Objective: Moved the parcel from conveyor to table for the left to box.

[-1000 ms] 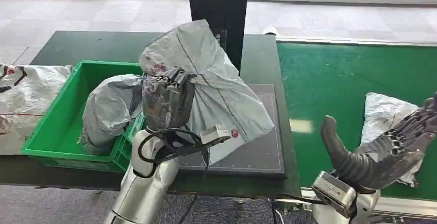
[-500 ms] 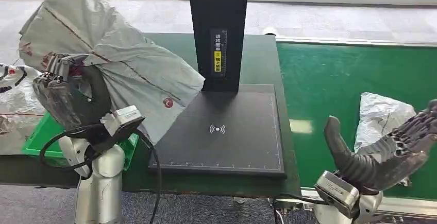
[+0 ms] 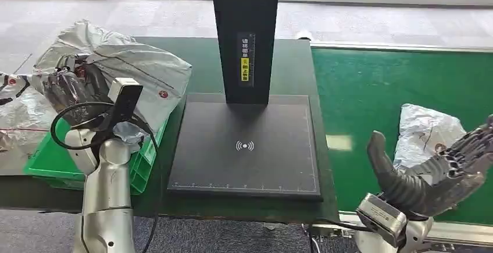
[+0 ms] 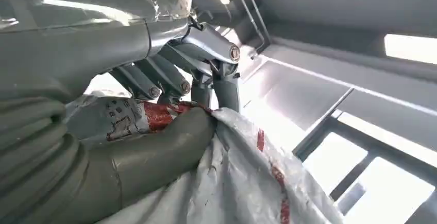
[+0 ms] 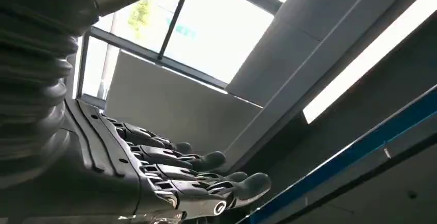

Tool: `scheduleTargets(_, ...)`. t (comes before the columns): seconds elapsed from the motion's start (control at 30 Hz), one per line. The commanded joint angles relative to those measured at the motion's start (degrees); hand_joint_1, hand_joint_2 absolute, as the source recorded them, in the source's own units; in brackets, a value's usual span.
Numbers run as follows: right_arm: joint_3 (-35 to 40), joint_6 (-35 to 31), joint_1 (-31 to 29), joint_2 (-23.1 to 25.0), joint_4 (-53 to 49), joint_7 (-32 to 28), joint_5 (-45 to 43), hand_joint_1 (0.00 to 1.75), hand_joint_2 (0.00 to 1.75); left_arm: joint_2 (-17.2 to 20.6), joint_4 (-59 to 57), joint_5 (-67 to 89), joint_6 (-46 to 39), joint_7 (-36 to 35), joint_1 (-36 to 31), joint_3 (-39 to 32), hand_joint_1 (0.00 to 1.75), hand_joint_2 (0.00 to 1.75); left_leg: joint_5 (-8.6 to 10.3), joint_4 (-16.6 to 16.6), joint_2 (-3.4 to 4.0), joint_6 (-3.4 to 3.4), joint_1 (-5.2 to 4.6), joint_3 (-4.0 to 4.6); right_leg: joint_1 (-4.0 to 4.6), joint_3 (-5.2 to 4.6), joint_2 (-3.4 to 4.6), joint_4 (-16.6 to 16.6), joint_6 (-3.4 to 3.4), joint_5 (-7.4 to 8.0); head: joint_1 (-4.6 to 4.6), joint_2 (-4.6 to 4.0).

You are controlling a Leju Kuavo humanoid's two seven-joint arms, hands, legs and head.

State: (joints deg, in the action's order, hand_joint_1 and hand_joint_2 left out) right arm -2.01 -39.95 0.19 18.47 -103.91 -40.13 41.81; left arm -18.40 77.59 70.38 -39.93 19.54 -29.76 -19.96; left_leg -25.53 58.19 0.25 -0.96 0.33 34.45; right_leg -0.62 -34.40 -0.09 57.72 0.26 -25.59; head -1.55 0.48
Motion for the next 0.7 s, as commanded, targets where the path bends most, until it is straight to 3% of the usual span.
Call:
scheduleTargets(0.03,0.2,0.0,0.9,1.5,2.6,0.1,-0.4,0.00,1.75,2.3,-14.4,2.8,-0.1,-2.1,-6.8,-7.7,1.75,1.75,-0.02,-0.1,-0.04,0.00,0.00,-0.15,0.00,0.16,-0.03,-0.1,-0.02,-0.03,0.00,0.00)
scheduleTargets(0.2,1.9,0.0,0.1,1.5,4.5,0.1,-0.5,0.00,1.75,4.7,-22.8,8.5,-0.1,-5.1,-11.1,-11.7,1.75,1.75,0.02,-0.1,-0.03,-0.01,0.00,-0.15,0.00,0.16,-0.01,-0.1,-0.03,0.00,0.00,0.00)
scheduleTargets(0.43,2.2,0.0,0.0,1.5,4.8,0.1,-0.6,0.00,1.75,5.0,-23.9,9.6,-0.1,-6.3,-11.2,-12.2,1.75,1.75,0.02,-0.1,-0.07,-0.01,0.01,-0.13,0.01,0.15,-0.03,-0.1,-0.02,-0.01,0.00,0.00)
scheduleTargets(0.5,2.1,0.0,-0.2,1.5,5.0,0.1,-0.5,0.00,1.75,7.8,-36.4,10.0,-0.1,-10.3,-15.3,-12.6,1.75,1.75,0.01,-0.1,-0.01,-0.01,0.00,-0.16,0.01,0.17,0.02,-0.1,-0.02,-0.01,0.00,0.00)
scheduleTargets(0.6,1.9,0.0,0.2,1.5,5.0,0.1,-0.6,0.00,1.75,10.6,-45.5,13.1,0.3,-16.8,-19.0,-11.6,1.75,1.75,0.08,-0.2,-0.16,-0.02,0.01,-0.24,0.01,0.29,-0.12,-0.2,-0.05,0.01,0.00,0.00)
scheduleTargets(0.7,2.0,0.0,0.2,1.5,5.3,0.1,-0.7,0.00,1.75,11.9,-47.7,13.0,0.8,-19.4,-20.2,-12.1,1.75,1.75,0.04,-0.1,-0.14,-0.02,0.03,-0.08,0.03,0.15,-0.12,0.0,-0.03,0.00,0.00,0.00)
